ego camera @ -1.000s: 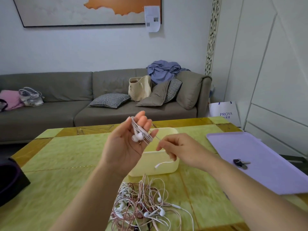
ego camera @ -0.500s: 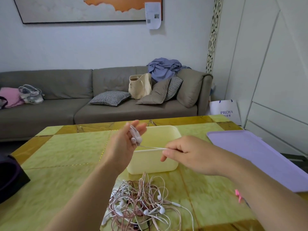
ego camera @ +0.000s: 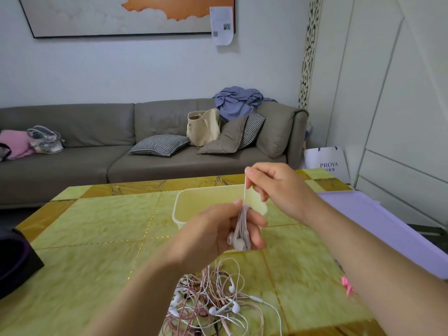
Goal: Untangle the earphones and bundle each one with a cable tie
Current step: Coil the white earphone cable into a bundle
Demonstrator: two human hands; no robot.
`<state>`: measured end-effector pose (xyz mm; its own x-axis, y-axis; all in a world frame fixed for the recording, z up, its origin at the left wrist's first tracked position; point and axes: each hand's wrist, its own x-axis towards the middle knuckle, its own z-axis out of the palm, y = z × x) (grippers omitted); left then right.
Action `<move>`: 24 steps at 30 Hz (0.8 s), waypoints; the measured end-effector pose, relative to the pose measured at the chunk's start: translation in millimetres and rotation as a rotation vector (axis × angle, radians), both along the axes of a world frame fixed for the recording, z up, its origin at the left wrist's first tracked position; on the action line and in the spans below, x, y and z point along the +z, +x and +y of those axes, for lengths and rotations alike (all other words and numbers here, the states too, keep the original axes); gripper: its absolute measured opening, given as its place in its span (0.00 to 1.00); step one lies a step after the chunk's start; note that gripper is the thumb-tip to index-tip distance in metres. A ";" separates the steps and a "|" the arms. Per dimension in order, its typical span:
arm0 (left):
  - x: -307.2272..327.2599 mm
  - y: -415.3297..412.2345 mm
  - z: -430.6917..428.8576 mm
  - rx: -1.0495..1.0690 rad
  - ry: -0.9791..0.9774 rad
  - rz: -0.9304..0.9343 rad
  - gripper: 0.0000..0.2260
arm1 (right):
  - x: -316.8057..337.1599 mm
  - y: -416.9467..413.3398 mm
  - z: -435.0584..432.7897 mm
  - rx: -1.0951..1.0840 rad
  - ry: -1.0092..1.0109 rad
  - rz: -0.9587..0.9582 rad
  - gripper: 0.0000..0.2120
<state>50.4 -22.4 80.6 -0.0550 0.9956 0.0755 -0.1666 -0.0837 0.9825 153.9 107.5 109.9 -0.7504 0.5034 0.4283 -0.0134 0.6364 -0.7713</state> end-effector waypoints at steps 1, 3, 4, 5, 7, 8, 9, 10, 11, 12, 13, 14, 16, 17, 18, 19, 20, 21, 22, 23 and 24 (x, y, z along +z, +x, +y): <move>3.0 0.2 -1.1 -0.011 0.045 -0.076 0.20 | -8.4 -0.8 1.7 0.014 -0.067 -0.008 0.17; 10.3 -2.2 -1.9 0.057 0.151 -0.246 0.17 | -25.6 -1.2 1.6 0.037 -0.143 -0.064 0.18; 12.8 -4.3 -1.0 0.121 0.189 -0.332 0.16 | -33.0 -0.6 -0.8 0.045 -0.132 -0.114 0.17; 13.3 -7.5 0.7 0.192 0.214 -0.396 0.15 | -38.5 0.3 -5.1 0.056 -0.090 -0.173 0.16; 9.7 -12.9 5.1 0.314 0.238 -0.414 0.16 | -41.5 1.6 -17.9 0.086 0.029 -0.286 0.13; 6.7 -14.5 7.0 0.357 0.240 -0.391 0.16 | -41.1 1.8 -23.3 0.093 0.095 -0.333 0.12; 3.5 -15.1 8.5 0.391 0.240 -0.367 0.16 | -39.6 1.6 -27.5 0.087 0.168 -0.376 0.12; 0.2 -15.5 9.7 0.422 0.238 -0.349 0.16 | -36.9 1.4 -31.3 0.073 0.243 -0.414 0.12; -2.6 -15.7 10.2 0.447 0.233 -0.332 0.16 | -33.9 1.5 -33.7 0.052 0.314 -0.442 0.12; -4.9 -15.6 10.5 0.463 0.226 -0.311 0.16 | -31.3 1.8 -34.9 0.032 0.377 -0.459 0.12; -6.7 -14.9 10.8 0.468 0.219 -0.285 0.16 | -29.2 2.7 -35.3 0.013 0.430 -0.465 0.13; -7.9 -14.1 10.9 0.463 0.214 -0.257 0.15 | -27.0 3.8 -35.4 -0.003 0.472 -0.470 0.15; -9.1 -11.9 11.4 0.450 0.203 -0.221 0.15 | -24.8 5.4 -33.9 -0.030 0.532 -0.484 0.16; -9.4 -11.2 11.6 0.447 0.198 -0.211 0.15 | -24.0 5.9 -33.9 -0.046 0.556 -0.487 0.14; -9.9 -10.8 11.8 0.448 0.191 -0.197 0.15 | -22.9 6.9 -34.4 -0.065 0.577 -0.479 0.13; -10.4 -10.0 12.0 0.449 0.181 -0.172 0.15 | -21.7 7.7 -34.9 -0.084 0.596 -0.455 0.12; -11.6 -9.0 12.0 0.451 0.167 -0.136 0.15 | -20.5 8.7 -34.7 -0.103 0.611 -0.419 0.10; -13.9 -8.2 12.1 0.454 0.150 -0.090 0.15 | -19.1 10.1 -34.0 -0.120 0.625 -0.381 0.09; -16.7 -7.3 11.9 0.456 0.129 -0.034 0.15 | -18.2 11.3 -33.0 -0.131 0.640 -0.349 0.09; -19.5 -6.6 11.7 0.461 0.109 0.022 0.14 | -18.6 12.3 -31.4 -0.135 0.655 -0.322 0.08; -21.5 -6.4 11.3 0.462 0.087 0.068 0.14 | -19.6 13.1 -29.7 -0.131 0.660 -0.301 0.08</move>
<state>44.0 -11.1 59.1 -0.4825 0.8579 0.1764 -0.0283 -0.2166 0.9759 167.0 77.8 90.3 -0.8347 0.3059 0.4579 0.2467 0.9511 -0.1856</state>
